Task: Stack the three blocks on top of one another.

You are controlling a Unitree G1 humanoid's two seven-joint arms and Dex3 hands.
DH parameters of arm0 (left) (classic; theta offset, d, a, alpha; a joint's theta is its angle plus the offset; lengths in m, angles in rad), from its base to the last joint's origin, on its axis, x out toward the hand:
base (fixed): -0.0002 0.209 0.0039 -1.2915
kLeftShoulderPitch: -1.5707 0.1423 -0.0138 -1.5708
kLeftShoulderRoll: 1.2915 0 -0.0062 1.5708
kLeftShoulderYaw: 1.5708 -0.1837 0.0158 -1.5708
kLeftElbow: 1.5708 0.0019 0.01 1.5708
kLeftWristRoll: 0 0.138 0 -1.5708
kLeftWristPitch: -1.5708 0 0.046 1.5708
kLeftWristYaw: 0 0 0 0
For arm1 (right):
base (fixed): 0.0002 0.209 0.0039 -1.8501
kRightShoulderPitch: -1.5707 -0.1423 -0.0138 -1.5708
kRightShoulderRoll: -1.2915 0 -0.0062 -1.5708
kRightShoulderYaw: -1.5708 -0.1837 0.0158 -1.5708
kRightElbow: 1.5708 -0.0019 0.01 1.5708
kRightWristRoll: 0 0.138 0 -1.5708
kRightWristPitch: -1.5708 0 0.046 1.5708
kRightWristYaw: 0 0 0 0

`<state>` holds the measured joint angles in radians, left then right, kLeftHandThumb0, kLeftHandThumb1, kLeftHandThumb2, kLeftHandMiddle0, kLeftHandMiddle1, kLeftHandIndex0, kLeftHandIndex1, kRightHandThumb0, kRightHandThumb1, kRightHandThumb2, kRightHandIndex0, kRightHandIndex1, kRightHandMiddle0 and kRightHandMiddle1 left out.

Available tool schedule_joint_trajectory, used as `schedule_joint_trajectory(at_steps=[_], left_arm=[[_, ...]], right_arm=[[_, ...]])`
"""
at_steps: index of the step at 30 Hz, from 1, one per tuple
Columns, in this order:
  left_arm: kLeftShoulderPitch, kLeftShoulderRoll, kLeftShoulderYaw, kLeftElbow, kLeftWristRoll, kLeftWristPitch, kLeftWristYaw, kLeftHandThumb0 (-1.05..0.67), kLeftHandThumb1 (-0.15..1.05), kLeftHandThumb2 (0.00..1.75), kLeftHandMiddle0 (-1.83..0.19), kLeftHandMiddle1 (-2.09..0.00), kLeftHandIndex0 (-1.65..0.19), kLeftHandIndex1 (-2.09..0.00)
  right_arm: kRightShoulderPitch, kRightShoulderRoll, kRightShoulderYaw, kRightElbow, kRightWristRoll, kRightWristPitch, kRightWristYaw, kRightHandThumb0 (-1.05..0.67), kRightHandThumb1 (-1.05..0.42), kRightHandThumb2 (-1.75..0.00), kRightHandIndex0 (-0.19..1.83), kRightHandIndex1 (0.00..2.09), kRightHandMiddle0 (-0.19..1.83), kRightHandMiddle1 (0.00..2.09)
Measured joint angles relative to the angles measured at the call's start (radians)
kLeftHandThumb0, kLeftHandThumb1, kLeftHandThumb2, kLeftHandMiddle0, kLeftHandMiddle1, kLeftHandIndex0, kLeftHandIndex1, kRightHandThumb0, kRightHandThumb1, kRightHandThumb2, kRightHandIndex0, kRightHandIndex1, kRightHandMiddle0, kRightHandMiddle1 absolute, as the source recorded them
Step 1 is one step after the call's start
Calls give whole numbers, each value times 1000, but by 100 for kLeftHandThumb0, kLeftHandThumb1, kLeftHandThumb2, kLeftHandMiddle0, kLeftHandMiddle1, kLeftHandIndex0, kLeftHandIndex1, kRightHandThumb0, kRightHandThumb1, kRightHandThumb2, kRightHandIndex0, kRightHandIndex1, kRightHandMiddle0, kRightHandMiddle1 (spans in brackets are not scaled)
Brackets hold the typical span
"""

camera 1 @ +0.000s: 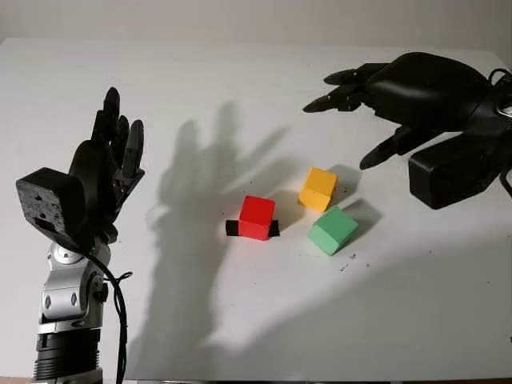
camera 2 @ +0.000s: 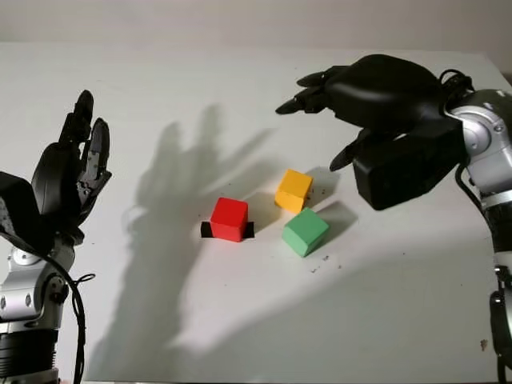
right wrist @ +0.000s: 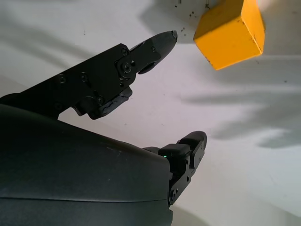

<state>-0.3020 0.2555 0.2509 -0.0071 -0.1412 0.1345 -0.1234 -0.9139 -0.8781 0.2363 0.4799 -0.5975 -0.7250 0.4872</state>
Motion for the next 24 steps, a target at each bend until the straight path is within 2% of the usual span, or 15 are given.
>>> schedule_joint_trajectory(at_steps=[5,9,16,24], left_arm=[[0,4,-7,-1,7,0,-4,-69,105,55,8,-5,7,-6],[0,12,-15,-1,15,-2,-9,-68,105,54,7,-6,6,-7],[1,12,-19,-7,27,-1,-1,-67,105,55,7,-6,5,-6],[17,12,-32,-9,29,-2,-12,-65,105,54,8,-5,5,-6]], right_arm=[[-15,-9,31,56,-63,-116,-60,-33,-77,-6,29,9,54,16],[-17,-8,46,85,-101,-161,-112,-32,-78,-6,28,7,54,14],[-17,10,71,141,-123,-221,-196,-34,-80,-6,28,7,56,12],[-17,30,107,167,-200,-231,-316,-40,-81,-6,27,6,54,10]])
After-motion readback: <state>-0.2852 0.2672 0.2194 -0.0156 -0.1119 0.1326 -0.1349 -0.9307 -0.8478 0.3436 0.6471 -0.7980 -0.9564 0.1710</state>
